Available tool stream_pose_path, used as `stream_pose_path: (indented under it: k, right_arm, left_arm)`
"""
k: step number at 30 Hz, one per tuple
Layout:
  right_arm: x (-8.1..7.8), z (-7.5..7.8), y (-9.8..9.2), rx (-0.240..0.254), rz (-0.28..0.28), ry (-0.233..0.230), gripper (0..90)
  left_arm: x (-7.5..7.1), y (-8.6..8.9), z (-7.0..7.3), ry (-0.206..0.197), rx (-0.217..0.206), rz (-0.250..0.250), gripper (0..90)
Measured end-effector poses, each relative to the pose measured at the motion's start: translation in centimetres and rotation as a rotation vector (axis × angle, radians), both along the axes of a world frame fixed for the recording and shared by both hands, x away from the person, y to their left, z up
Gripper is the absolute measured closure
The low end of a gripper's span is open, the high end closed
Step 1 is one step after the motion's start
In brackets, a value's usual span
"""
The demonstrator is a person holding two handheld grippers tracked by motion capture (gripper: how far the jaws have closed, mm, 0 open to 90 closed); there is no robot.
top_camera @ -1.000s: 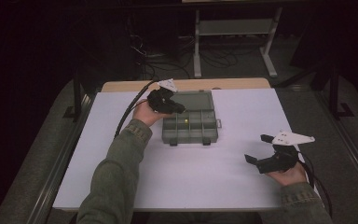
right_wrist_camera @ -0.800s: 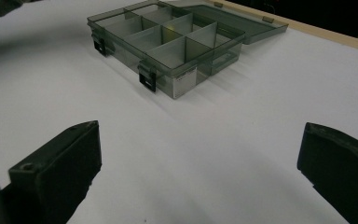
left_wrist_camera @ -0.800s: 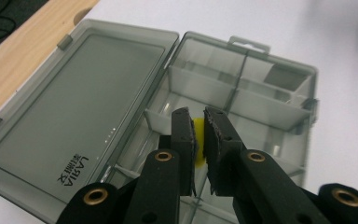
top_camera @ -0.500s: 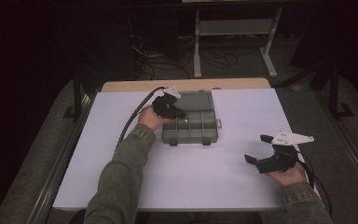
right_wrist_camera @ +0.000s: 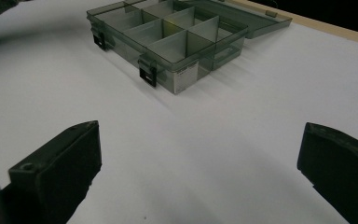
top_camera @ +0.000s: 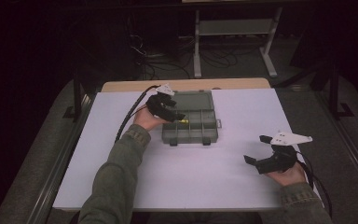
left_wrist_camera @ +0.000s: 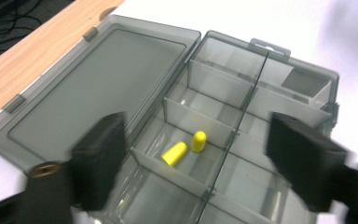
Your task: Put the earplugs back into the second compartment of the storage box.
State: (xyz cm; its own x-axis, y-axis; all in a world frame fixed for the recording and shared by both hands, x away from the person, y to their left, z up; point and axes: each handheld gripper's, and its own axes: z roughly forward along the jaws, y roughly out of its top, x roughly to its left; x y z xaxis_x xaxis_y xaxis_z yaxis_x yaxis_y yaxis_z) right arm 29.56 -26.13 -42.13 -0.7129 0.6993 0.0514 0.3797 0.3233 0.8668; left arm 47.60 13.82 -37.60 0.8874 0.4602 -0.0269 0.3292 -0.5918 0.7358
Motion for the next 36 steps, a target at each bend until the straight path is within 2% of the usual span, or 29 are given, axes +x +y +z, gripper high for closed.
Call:
stream_pose_path:
  k: [3,8,23,31,36]
  right_arm:
    - [0.0,0.0,0.0,0.0,-0.001,-0.002,0.0]
    - [0.0,0.0,0.0,-0.002,-0.002,-0.004,0.0]
    - [-0.1,0.1,0.0,-0.004,-0.006,-0.003,0.0]
    - [-0.1,0.1,0.1,-0.005,-0.006,-0.004,0.0]
    - [-0.1,0.1,0.1,-0.006,-0.006,-0.003,0.0]
  left_arm:
    - [-0.1,0.5,0.2,0.016,0.018,0.022,0.4]
    - [-0.9,1.6,0.6,0.017,-0.024,0.015,0.0]
    - [-4.6,4.8,2.1,-0.092,-0.126,-0.006,0.0]
    - [-6.5,7.0,2.3,-0.124,-0.168,0.008,0.0]
    - [-7.8,8.4,2.0,-0.134,-0.186,0.021,0.0]
